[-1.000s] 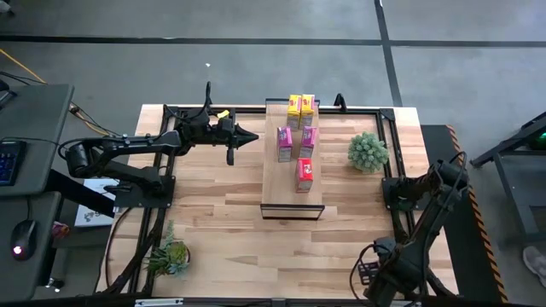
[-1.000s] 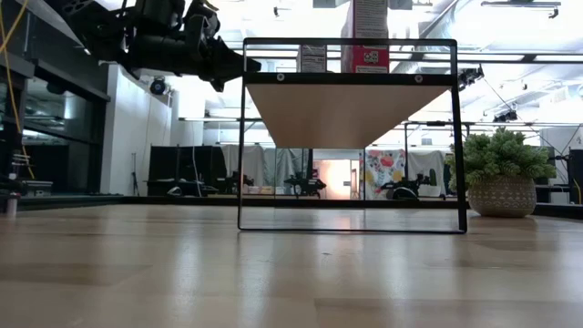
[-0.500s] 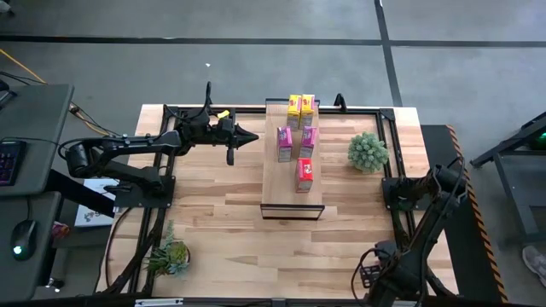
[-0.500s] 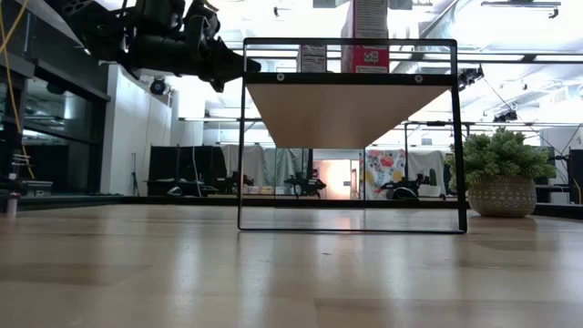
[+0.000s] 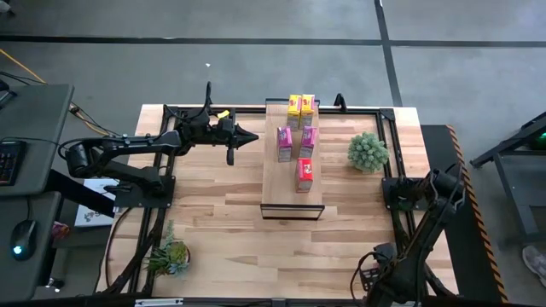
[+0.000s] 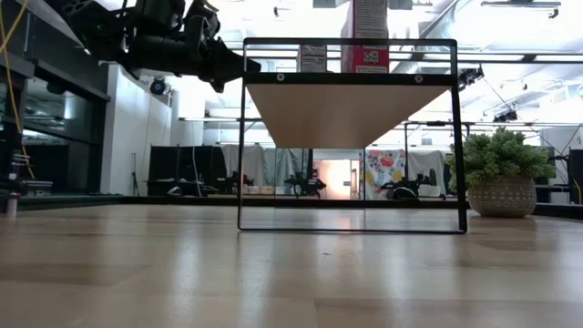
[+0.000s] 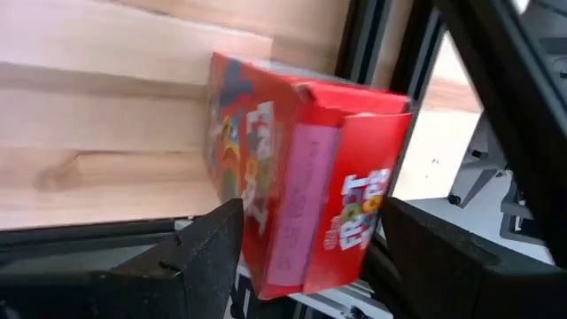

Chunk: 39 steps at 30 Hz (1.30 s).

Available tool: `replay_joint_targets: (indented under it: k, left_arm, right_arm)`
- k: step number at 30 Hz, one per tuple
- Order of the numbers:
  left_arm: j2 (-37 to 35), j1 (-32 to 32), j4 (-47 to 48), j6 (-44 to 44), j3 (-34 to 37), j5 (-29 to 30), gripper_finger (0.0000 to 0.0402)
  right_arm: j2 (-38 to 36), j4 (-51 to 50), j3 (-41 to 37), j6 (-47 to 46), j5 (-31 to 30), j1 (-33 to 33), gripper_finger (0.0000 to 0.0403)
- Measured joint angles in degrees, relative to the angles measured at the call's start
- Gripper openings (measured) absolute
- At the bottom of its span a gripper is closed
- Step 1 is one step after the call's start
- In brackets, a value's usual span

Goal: Stack cereal on shelf
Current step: Put the red cereal box on the shelf

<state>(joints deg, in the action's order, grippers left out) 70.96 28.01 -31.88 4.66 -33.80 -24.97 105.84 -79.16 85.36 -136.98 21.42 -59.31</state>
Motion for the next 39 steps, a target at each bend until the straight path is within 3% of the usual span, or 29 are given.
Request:
replay_joint_targets:
  k: [9, 26, 39]
  left_arm:
    - [0.0, 0.0, 0.0, 0.0, 0.0, 0.0, 0.0]
    - [0.0, 0.0, 0.0, 0.0, 0.0, 0.0, 0.0]
    - [-2.3, 1.4, -1.0, -4.2, -0.1, 0.2, 0.0]
  right_arm:
    - [0.1, 0.1, 0.0, 0.8, -2.8, 0.2, 0.0262]
    - [0.1, 0.5, 0.0, 0.3, -2.5, 0.8, 0.0257]
    - [0.1, 0.4, 0.0, 2.0, -2.8, 0.8, 0.0183]
